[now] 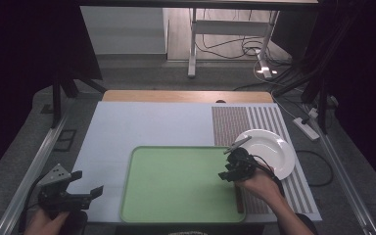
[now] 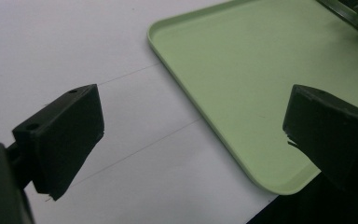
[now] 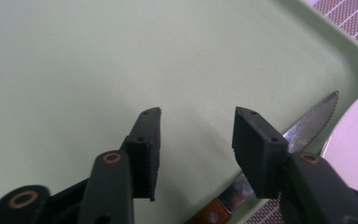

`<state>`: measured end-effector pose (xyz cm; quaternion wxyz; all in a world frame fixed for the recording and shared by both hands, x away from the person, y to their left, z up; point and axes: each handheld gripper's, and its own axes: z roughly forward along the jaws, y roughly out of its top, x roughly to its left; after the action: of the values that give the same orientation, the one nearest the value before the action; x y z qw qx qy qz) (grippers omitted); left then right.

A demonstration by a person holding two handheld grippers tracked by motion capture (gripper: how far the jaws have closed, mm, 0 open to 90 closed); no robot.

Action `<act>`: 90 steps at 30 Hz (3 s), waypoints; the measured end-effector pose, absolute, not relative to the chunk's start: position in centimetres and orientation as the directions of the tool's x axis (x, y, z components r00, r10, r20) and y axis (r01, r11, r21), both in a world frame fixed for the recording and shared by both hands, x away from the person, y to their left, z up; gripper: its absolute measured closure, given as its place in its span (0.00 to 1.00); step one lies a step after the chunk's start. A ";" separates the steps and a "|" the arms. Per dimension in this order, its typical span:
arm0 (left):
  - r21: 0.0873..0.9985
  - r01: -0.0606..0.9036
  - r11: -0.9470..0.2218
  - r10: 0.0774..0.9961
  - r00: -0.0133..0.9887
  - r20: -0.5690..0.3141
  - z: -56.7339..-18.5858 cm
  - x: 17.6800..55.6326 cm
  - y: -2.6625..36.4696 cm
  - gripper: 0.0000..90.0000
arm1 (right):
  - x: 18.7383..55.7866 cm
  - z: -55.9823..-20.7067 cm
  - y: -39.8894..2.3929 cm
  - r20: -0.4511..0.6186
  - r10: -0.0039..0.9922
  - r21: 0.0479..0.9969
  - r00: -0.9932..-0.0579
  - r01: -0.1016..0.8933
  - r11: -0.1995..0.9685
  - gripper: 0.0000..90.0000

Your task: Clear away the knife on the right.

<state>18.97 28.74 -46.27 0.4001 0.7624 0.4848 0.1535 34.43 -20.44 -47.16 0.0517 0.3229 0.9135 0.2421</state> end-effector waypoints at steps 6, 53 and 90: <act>0.759 0.616 -0.212 0.863 0.483 -0.150 -46.3 19.0 28.7 0.06 | 34.4 -46.3 -21.0 0.095 0.632 0.514 -0.770 0.581 0.631 0.48; 0.759 0.618 -0.205 0.861 0.482 -0.160 -46.3 19.0 28.8 0.06 | 30.8 -45.6 -25.8 0.046 0.729 0.665 -0.683 0.566 0.488 0.00; 0.755 0.626 -0.197 0.862 0.477 -0.171 -46.3 19.1 28.9 0.06 | 26.8 -44.4 -31.1 0.074 0.803 0.724 -0.592 0.585 0.364 0.00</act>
<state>19.06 28.88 -46.28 0.4020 0.7594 0.4900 0.1469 26.84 -31.11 -44.41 0.1477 0.4271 0.8126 0.3681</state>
